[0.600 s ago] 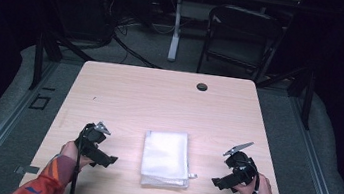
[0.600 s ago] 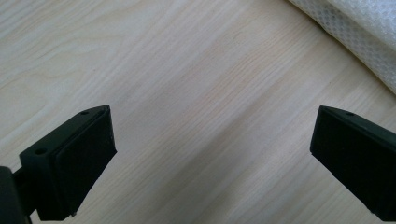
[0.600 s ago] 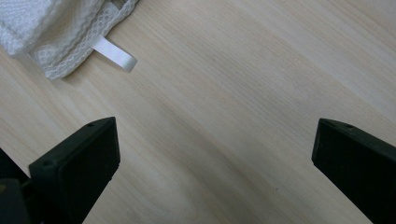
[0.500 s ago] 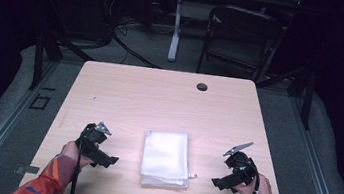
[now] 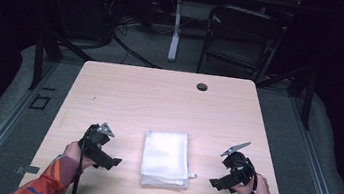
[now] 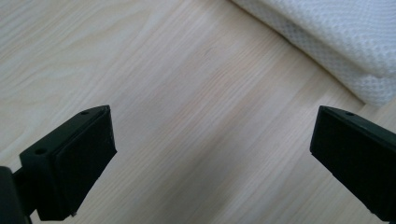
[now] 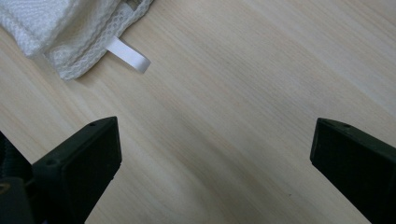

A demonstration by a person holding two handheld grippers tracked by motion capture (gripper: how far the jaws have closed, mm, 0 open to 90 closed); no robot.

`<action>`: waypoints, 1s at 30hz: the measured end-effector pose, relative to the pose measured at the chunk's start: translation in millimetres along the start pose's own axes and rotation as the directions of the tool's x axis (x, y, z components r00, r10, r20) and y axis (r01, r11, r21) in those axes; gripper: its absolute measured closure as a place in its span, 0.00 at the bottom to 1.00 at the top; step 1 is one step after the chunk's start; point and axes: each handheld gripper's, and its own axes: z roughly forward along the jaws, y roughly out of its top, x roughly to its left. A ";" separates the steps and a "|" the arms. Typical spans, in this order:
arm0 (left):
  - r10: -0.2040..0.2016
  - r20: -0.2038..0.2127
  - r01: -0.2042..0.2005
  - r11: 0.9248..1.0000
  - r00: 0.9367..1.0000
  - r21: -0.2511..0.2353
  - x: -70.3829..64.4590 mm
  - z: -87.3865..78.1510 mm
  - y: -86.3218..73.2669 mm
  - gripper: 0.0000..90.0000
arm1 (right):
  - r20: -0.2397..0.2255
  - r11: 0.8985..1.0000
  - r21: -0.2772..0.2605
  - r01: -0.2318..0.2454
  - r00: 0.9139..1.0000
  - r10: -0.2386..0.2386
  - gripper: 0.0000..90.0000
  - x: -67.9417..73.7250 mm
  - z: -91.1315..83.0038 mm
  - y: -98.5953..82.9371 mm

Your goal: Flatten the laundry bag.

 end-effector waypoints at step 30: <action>0.166 0.087 -0.163 0.986 0.982 -0.041 -49.1 17.6 31.9 0.00 | -0.044 1.000 0.015 0.019 0.999 -0.018 0.03 9.2 7.6 10.6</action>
